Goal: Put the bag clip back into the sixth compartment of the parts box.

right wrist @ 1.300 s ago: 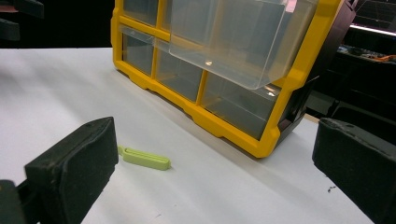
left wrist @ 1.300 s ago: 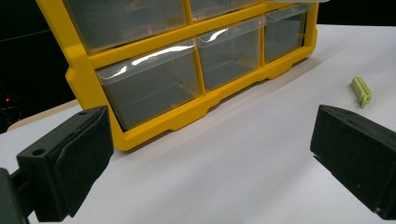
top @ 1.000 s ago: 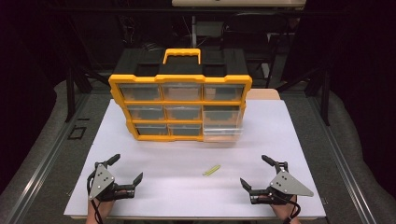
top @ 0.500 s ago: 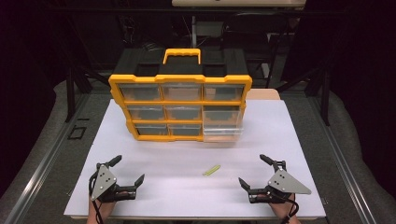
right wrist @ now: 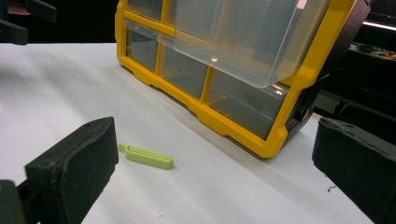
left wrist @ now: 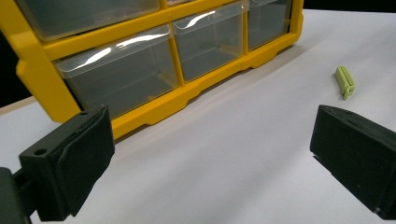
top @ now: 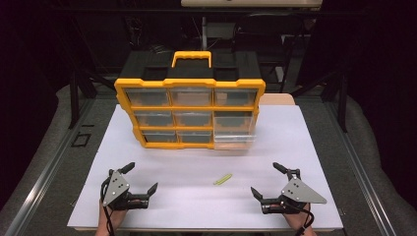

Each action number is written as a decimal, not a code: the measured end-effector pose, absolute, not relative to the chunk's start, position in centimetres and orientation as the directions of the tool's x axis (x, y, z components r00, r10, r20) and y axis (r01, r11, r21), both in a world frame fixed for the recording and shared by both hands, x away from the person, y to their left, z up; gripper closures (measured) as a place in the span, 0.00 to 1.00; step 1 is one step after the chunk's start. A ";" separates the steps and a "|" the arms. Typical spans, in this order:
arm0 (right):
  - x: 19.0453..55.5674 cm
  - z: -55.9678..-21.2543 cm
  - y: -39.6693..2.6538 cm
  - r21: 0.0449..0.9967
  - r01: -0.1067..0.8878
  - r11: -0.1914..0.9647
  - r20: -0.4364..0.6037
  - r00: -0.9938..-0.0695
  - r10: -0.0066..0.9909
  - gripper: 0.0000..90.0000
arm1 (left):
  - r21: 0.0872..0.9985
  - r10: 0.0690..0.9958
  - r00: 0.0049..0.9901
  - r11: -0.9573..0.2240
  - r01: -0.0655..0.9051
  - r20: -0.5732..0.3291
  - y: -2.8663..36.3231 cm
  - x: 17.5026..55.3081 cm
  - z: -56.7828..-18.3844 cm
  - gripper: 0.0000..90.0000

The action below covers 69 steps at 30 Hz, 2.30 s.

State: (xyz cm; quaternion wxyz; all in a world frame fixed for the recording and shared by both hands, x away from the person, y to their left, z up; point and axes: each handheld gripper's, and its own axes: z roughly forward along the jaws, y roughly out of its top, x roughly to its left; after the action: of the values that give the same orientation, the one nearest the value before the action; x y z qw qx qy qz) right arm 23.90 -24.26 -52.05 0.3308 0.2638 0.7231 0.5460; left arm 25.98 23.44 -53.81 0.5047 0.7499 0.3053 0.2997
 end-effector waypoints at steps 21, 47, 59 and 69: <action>24.0 -52.1 -24.3 0.963 0.026 0.267 -0.188 -0.644 0.742 0.00 | 0.911 0.711 0.695 -0.349 0.219 0.105 19.6 27.1 -53.3 0.00; 24.1 -52.2 -24.4 0.964 0.033 0.264 -0.181 -0.649 0.739 0.00 | 0.833 0.647 0.760 -0.455 0.315 0.066 12.5 28.7 -53.0 0.00; 24.2 -52.2 -24.4 0.962 0.034 0.272 -0.185 -0.649 0.738 0.00 | 0.797 0.632 0.774 -0.487 0.358 0.039 9.5 29.5 -53.4 0.00; 24.2 -52.2 -24.4 0.961 0.036 0.276 -0.187 -0.650 0.737 0.00 | 0.765 0.630 0.775 -0.524 0.375 0.052 7.8 30.5 -53.4 0.00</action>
State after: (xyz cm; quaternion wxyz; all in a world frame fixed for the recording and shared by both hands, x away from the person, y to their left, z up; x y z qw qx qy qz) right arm 24.21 -24.37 -52.23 0.3239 0.2647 0.7300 0.5405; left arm 30.46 7.77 -53.37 0.3902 0.8574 0.2930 0.1638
